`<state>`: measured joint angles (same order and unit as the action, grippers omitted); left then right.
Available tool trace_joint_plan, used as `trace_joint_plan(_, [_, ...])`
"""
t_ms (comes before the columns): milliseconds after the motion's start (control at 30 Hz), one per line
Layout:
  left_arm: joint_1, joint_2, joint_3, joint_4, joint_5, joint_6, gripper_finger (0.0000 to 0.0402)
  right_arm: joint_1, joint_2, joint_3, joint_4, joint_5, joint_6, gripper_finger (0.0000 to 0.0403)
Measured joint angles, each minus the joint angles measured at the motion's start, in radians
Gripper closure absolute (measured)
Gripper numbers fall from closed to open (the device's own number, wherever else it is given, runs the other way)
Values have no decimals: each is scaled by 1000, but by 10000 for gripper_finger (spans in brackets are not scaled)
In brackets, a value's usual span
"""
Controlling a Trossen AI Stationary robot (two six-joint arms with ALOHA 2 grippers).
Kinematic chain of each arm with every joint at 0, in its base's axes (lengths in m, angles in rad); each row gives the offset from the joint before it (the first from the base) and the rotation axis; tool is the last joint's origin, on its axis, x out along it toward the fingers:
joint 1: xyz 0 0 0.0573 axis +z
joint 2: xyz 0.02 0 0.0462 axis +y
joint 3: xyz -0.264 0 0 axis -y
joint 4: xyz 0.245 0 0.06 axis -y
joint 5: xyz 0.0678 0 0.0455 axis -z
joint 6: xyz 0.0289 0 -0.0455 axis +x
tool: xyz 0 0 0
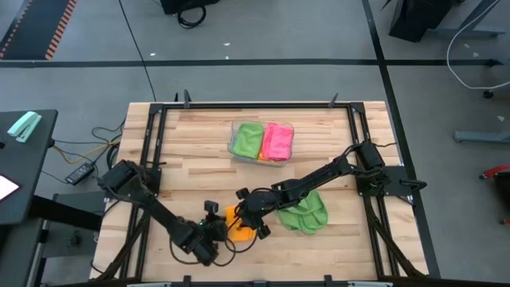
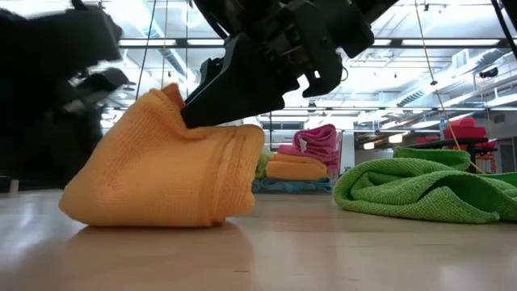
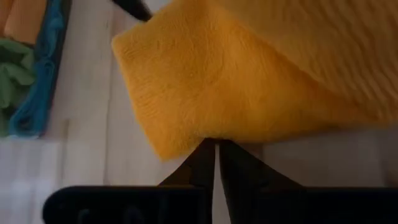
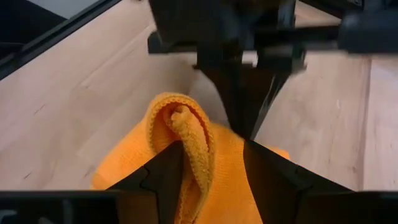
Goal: Fold microfiber towels
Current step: Fold the yellow microfiber cloth
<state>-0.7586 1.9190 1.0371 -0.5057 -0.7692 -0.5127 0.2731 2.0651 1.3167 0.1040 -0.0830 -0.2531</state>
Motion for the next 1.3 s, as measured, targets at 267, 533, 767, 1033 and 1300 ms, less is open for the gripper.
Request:
trace_joint_plan(267, [79, -1, -82, 270, -1, 203, 387, -1, 0, 0, 11, 15, 25, 226])
trace_joint_plan(533, [100, -2, -82, 268, -3, 231, 386, -26, -2, 15, -27, 34, 64, 226])
trace_joint_plan(767, [70, -5, -82, 260, -63, 270, 390, -57, 0, -20, -18, 37, 100, 226])
trace_joint_plan(1033, [1, -115, -84, 103, -73, 234, 381, -55, 0, -29, -18, 38, 109, 226])
trace_joint_plan(1300, [-61, -244, -82, 121, -73, 274, 370, -69, -6, 1, -49, 39, 94, 226])
